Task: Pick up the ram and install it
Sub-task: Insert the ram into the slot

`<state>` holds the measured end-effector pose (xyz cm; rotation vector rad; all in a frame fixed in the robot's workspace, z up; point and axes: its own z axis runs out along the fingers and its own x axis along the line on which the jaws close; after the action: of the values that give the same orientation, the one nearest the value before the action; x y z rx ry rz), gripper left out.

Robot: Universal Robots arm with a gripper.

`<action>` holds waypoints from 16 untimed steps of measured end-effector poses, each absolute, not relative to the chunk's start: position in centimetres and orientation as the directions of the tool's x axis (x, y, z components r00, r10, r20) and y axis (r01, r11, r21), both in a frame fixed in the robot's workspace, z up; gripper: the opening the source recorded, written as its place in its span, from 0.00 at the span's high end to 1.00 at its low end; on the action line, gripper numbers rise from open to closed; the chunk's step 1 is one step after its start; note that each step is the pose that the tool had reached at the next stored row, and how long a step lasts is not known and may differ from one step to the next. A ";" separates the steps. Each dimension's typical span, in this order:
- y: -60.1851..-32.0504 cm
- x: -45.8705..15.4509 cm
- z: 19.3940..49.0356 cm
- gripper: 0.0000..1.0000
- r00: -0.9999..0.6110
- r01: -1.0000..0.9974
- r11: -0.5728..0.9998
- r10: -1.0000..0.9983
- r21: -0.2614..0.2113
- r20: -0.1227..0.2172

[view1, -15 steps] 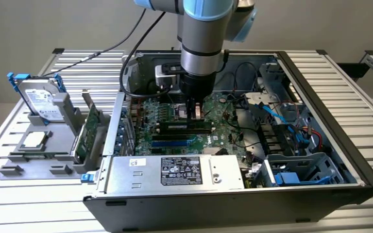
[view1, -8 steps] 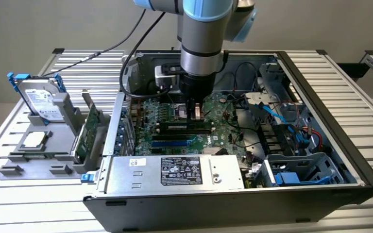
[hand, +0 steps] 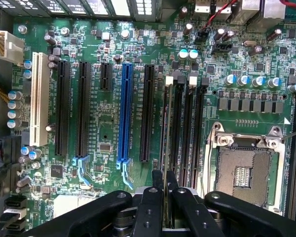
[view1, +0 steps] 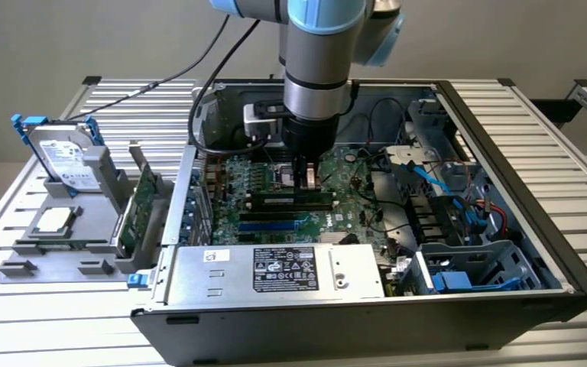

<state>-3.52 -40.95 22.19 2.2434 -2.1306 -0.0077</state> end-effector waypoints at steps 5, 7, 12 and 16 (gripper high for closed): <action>-41.0 -3.5 22.1 0.86 0.052 -0.998 -0.051 -0.998 0.038 0.031; -41.0 -3.5 22.1 0.86 0.052 -0.998 -0.051 -0.998 0.038 0.032; -41.0 -3.5 22.1 0.86 0.052 -0.998 -0.051 -0.998 0.038 0.033; -41.0 -3.5 22.1 0.86 0.052 -0.998 -0.051 -0.998 0.038 0.033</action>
<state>-3.51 -40.95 22.05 2.2411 -2.1289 -0.0035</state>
